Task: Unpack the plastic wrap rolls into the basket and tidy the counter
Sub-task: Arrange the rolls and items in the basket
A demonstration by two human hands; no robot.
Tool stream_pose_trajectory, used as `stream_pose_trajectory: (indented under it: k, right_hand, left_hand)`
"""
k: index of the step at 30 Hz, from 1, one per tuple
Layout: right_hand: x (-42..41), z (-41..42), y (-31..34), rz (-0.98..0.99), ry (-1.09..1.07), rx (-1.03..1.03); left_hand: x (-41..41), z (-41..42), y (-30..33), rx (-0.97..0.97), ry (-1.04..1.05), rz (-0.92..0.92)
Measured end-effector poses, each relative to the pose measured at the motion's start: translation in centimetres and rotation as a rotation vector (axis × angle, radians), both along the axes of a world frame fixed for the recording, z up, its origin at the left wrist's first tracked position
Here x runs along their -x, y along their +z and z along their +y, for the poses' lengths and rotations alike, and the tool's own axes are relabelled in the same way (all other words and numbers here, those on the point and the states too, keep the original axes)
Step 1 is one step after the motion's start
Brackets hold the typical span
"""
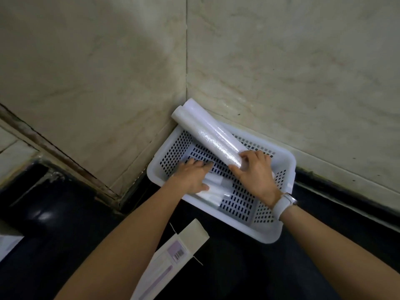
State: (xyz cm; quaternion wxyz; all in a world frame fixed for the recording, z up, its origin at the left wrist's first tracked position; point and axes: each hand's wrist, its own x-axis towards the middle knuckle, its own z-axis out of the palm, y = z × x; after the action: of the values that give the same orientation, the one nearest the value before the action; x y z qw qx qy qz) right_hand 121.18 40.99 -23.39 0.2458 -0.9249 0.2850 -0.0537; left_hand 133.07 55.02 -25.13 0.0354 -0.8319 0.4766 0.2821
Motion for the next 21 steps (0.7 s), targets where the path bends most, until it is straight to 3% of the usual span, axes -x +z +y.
stream_pose_trajectory:
  k: [7, 9, 13, 15, 21]
  right_hand:
    - [0.0, 0.4, 0.2, -0.009, -0.018, -0.042]
    - [0.0, 0.5, 0.3, -0.006, -0.022, -0.04]
    - [0.0, 0.8, 0.4, -0.019, -0.031, -0.055]
    - [0.0, 0.8, 0.4, -0.021, -0.033, -0.065]
    - [0.0, 0.7, 0.4, -0.014, -0.024, -0.07]
  left_hand:
    - [-1.5, 2.0, 1.4, 0.234, -0.158, -0.217]
    - [-1.8, 2.8, 1.7, 0.169, -0.161, -0.161]
    - [-1.7, 3.0, 2.8, -0.191, 0.018, 0.221]
    - [-1.6, 2.6, 3.0, -0.246, 0.102, 0.327]
    - [-1.2, 1.6, 2.1, -0.104, 0.007, 0.114]
